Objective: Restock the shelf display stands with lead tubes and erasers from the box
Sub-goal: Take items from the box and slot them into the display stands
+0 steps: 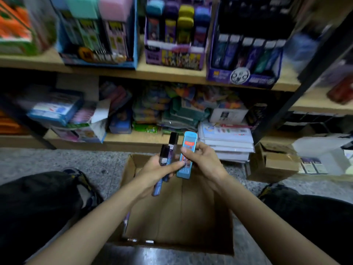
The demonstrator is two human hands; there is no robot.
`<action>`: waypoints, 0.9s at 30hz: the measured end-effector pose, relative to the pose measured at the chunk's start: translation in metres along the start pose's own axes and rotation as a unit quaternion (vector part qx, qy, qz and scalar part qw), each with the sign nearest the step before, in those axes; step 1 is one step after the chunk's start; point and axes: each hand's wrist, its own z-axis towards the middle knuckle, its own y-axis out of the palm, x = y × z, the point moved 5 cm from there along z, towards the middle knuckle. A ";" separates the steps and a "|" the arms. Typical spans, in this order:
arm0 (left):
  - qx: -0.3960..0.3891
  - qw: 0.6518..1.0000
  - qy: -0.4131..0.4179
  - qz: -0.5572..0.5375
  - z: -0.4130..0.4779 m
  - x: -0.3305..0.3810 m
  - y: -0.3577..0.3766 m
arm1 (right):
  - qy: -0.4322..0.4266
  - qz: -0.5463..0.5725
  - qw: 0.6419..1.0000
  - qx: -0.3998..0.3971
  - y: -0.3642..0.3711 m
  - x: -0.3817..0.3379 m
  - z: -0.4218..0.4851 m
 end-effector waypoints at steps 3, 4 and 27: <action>0.021 0.999 0.024 0.010 -0.009 0.034 -0.007 | -0.029 -0.004 0.999 -0.026 0.021 -0.032 -0.011; 0.037 0.999 0.034 0.010 -0.012 0.043 -0.012 | -0.042 -0.015 0.999 -0.032 0.027 -0.043 -0.013; 0.141 0.978 0.151 -0.023 -0.010 0.201 -0.097 | -0.390 -0.360 0.847 0.014 0.098 -0.309 0.033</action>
